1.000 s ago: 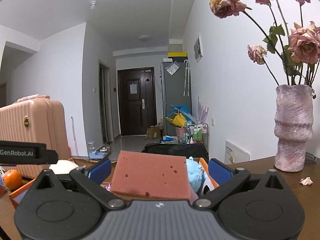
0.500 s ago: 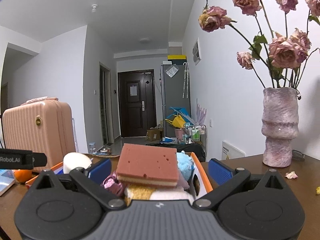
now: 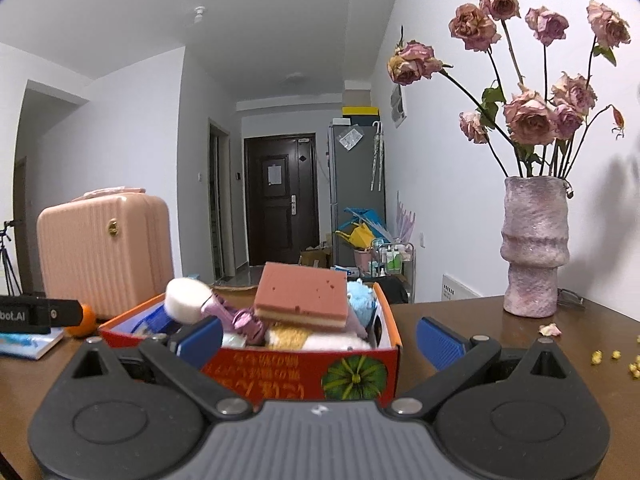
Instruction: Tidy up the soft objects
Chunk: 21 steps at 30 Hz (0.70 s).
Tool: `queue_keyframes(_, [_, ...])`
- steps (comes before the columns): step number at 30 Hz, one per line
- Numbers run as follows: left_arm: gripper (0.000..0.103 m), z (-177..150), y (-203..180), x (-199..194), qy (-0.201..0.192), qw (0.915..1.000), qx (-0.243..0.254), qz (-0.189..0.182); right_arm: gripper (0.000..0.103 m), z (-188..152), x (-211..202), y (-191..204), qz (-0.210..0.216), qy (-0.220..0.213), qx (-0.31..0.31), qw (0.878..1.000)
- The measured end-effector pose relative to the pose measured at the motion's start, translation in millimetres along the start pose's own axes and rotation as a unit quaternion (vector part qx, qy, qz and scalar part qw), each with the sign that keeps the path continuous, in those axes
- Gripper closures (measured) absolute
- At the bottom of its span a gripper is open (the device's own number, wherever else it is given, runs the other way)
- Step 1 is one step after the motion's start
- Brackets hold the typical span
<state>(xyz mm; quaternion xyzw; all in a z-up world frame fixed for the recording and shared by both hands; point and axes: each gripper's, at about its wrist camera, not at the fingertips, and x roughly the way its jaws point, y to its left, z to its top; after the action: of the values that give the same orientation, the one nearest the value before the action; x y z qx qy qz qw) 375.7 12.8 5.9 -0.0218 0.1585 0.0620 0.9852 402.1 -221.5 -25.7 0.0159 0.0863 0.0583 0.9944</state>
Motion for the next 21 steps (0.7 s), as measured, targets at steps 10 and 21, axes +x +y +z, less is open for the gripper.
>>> queue_keyframes(10, [0.0,-25.8,7.8,-70.1,0.006,0.9997,0.009,-0.021,0.0,-11.2,-65.1,2.5,0.004,0.033,-0.02,0.999])
queue_keyframes(21, [0.0,-57.5,12.6,-152.2,0.008,0.9984,0.026,-0.05,0.0,-23.5,-146.6,10.1,0.013,0.057,-0.026,0.998])
